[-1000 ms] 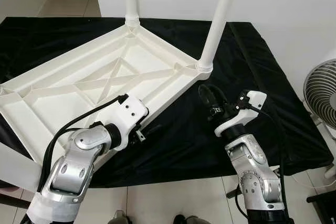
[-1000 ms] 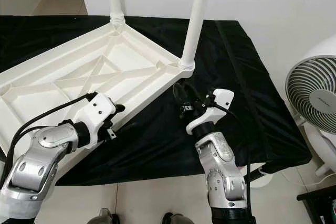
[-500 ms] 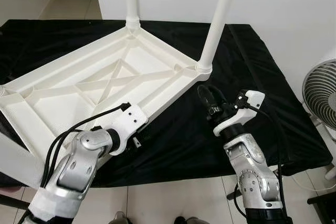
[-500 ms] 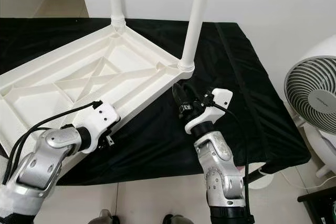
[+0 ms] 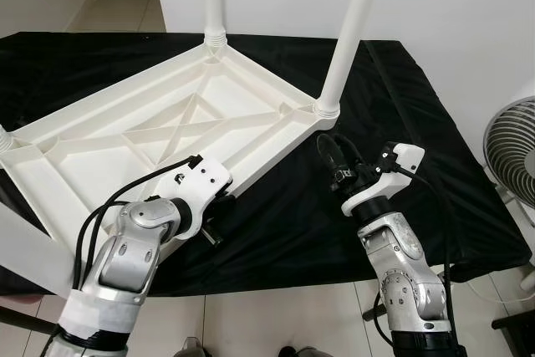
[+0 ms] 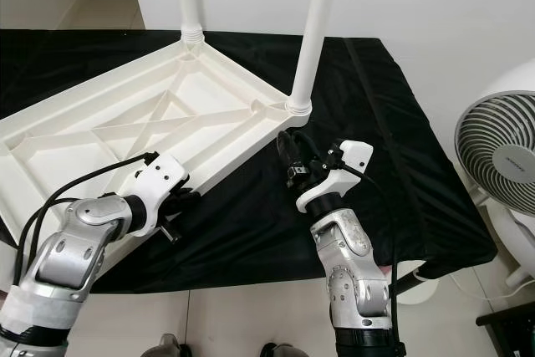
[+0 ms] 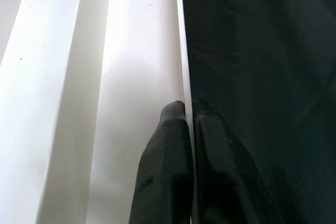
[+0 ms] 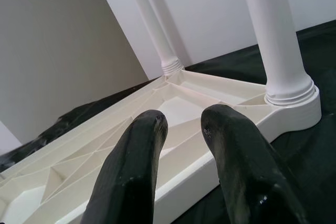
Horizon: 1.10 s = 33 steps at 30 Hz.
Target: Building children table
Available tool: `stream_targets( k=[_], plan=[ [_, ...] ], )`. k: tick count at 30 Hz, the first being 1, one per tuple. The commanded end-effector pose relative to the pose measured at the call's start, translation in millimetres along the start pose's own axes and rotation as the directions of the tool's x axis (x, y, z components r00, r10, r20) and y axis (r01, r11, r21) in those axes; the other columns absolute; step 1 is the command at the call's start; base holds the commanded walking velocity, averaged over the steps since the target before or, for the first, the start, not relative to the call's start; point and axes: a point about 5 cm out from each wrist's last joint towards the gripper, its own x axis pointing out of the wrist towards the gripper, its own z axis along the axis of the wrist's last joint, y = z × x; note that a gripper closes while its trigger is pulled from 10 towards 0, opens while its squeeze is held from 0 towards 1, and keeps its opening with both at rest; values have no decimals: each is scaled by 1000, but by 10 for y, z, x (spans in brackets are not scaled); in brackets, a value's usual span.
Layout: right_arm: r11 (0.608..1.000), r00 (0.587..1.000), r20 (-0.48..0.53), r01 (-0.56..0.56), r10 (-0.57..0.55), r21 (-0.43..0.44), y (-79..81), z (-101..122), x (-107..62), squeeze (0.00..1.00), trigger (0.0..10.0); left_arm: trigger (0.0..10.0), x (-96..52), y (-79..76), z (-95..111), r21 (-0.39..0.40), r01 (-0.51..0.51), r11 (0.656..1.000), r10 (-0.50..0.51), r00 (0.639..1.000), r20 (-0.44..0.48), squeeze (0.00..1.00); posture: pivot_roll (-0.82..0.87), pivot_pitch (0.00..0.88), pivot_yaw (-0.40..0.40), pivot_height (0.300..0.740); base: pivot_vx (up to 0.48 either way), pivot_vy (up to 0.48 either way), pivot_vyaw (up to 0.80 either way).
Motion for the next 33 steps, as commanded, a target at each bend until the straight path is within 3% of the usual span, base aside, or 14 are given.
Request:
stream_targets(
  k=[1,7,12,17,20,27,28,29,30,31,33],
  plan=[
    [1000,1000,-1,7,-7,-5,-8,-13,0,0,10000,0,15,172,-124,-18,-288,957,286,955,-75,0,101,101,-25,740,0,0,0],
    [1000,1000,4,5,-5,-2,3,-9,15,0,10000,0,163,243,-31,-51,-345,937,342,938,-63,0,97,99,-23,740,0,0,0],
    [1000,1000,11,12,-12,-6,5,-2,11,0,10000,0,247,362,-40,-103,-437,893,429,898,-95,0,83,99,-13,740,0,0,0],
    [1000,1000,17,24,-23,-8,-4,7,-3,0,10000,0,271,438,-82,-108,-482,869,471,875,-115,0,76,98,-7,740,0,0,0],
    [1000,999,20,29,-29,-8,-3,6,-6,0,10000,0,318,522,-86,-120,-534,837,519,844,-136,0,74,98,-4,740,0,0,0],
    [1000,999,23,29,-29,-6,5,3,2,0,10000,0,414,561,-58,-105,-550,829,536,834,-130,0,75,97,-4,740,0,0,0],
    [1000,999,24,30,-30,-5,6,4,2,0,10000,4549,446,558,-43,-97,-545,833,534,837,-120,0,77,99,-5,740,0,0,0],
    [1000,999,24,30,-30,-5,6,4,2,0,10000,4549,446,558,-43,-97,-545,833,534,837,-120,0,77,99,-5,740,0,0,0],
    [1000,999,24,30,-30,-5,8,3,2,0,10000,6314,476,548,-18,-91,-534,840,527,844,-98,0,77,98,-4,740,0,0,0],
    [1000,999,23,29,-29,-5,12,-1,0,0,10000,5490,501,533,11,-80,-513,855,509,858,-64,0,77,100,-4,740,0,0,0],
    [1000,999,22,29,-29,-5,14,-4,-2,0,10000,5490,516,523,29,-74,-498,864,496,867,-42,0,77,100,-4,740,0,0,0]
  ],
)
